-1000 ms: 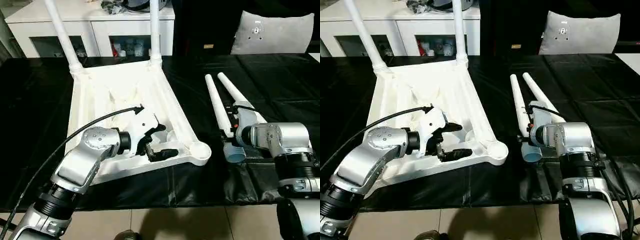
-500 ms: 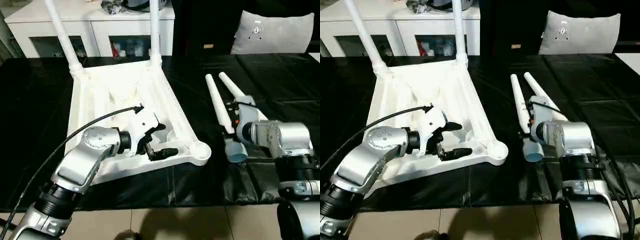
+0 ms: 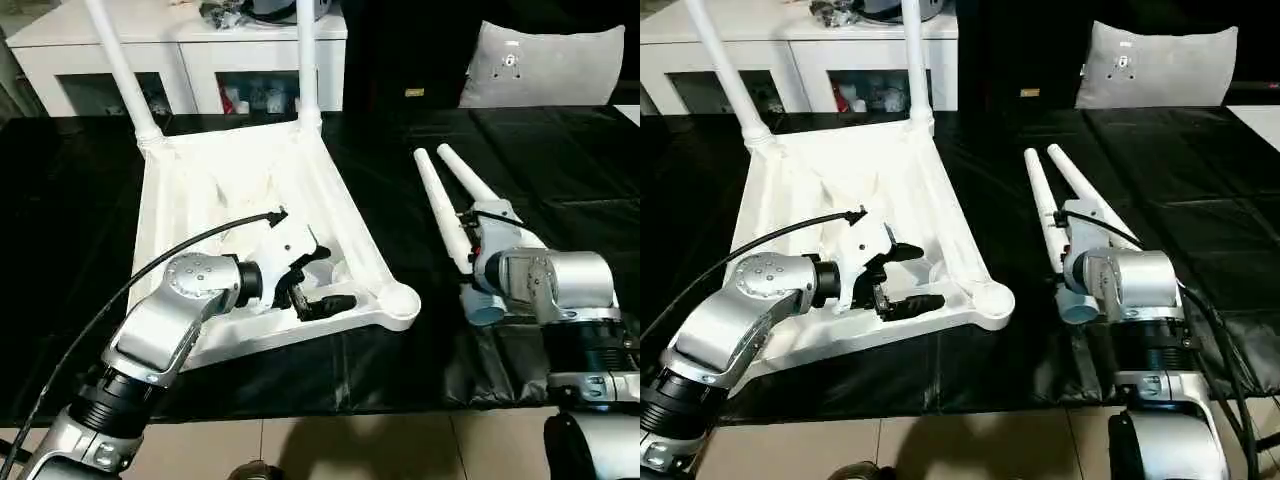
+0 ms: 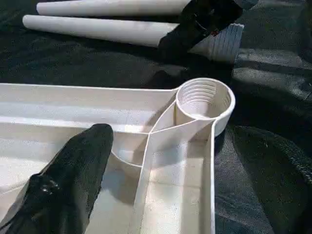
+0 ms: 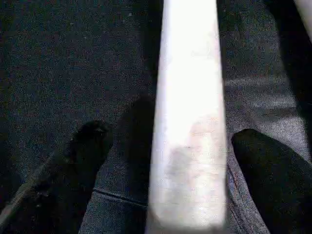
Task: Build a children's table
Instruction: Pick table leg
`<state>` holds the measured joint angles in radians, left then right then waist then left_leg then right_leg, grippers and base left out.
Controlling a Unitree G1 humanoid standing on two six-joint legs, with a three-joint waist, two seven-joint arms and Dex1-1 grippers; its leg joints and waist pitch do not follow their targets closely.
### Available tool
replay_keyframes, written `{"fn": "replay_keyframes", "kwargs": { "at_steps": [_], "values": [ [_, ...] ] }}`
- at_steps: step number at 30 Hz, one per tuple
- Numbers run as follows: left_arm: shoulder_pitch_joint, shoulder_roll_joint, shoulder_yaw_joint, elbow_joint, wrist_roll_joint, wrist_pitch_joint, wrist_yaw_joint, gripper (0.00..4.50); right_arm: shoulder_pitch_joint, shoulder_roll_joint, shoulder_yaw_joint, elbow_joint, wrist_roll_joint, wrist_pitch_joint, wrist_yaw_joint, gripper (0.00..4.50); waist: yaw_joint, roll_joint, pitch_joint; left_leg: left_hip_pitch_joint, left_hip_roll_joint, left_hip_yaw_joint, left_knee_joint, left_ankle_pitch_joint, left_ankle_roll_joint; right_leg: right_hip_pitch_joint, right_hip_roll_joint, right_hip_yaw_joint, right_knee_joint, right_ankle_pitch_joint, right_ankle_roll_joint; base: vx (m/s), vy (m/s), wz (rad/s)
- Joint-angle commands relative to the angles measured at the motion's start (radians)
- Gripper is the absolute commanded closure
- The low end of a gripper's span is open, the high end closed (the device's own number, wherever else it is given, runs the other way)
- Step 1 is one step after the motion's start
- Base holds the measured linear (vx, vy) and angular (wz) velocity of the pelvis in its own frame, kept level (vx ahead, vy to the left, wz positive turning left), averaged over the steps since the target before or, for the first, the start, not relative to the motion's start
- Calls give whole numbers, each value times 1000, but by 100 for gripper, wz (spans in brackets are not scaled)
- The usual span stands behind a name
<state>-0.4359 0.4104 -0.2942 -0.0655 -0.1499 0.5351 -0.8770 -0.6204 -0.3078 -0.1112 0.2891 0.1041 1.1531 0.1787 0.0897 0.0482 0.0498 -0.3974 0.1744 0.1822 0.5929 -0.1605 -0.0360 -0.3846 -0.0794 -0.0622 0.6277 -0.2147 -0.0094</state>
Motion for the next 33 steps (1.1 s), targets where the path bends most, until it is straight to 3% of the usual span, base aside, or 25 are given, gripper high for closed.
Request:
{"fn": "replay_keyframes", "kwargs": {
  "at_steps": [1,6,9,12,14,20,25,27,28,29,31,33],
  "values": [
    [-11,7,-8,-6,11,-5,8,6,7,9,-18,-6,1,6,-11,36,2,-4,-70,32,45,-20,-66,-168,-60,37,-63,46,-70,-92,-169,0,0,0],
    [-12,3,-9,-5,11,-5,10,6,-1,18,-43,2,20,-79,-12,36,1,-7,-69,31,46,-20,-67,-178,-61,37,-65,46,-71,-103,-166,0,0,0],
    [-8,3,-11,-7,12,-5,12,6,1,-10,10,6,-14,-89,-6,36,1,-6,-69,32,45,-20,-66,-170,-60,37,-63,46,-71,-103,-165,0,0,0],
    [-7,4,-12,-8,12,-5,12,2,7,-11,22,1,-21,-106,-1,18,1,-6,-68,31,44,-19,-66,-174,-58,37,-64,46,-72,-110,-165,0,0,0],
    [-8,2,-11,-9,10,-2,13,2,13,4,0,-10,-7,-99,-6,18,1,-6,-69,31,45,-20,-66,-172,-55,37,-64,46,-72,-109,-165,0,0,0],
    [-6,5,-12,-12,9,-2,14,2,17,8,11,-18,-7,-107,-7,18,0,-5,-69,32,45,-20,-66,-172,-54,37,-63,46,-71,-103,-169,0,0,0],
    [-3,5,-8,-13,7,0,16,2,20,17,1,-84,-8,-168,-12,18,1,-6,-70,31,45,-20,-66,-163,-50,38,-63,46,-70,-96,-160,0,0,0],
    [7,8,-2,-21,3,0,17,2,29,24,-7,-125,-3,-183,-14,18,0,-3,-69,31,45,-20,-67,-170,-51,36,-62,46,-71,-101,-159,0,0,0],
    [21,8,13,-28,-5,2,26,2,47,43,-30,-171,12,-239,-16,18,2,21,-69,32,45,-22,-67,-189,-60,33,-62,46,-72,-100,-153,0,0,0],
    [24,6,17,-28,-5,2,31,2,57,49,-36,-185,20,-264,-11,18,0,12,-68,32,46,-22,-68,-200,-62,34,-62,46,-75,-98,-150,0,0,0],
    [28,-3,26,-23,-2,3,52,2,92,68,-52,-217,44,-340,9,18,1,12,-70,31,45,-23,-68,-208,-54,35,-63,46,-73,-92,-152,0,0,0],
    [25,-13,30,-18,-1,9,66,2,114,75,-55,-225,51,-351,14,18,3,12,-69,32,45,-24,-69,-209,-50,35,-63,45,-75,-104,-158,0,0,0]
  ]
}}
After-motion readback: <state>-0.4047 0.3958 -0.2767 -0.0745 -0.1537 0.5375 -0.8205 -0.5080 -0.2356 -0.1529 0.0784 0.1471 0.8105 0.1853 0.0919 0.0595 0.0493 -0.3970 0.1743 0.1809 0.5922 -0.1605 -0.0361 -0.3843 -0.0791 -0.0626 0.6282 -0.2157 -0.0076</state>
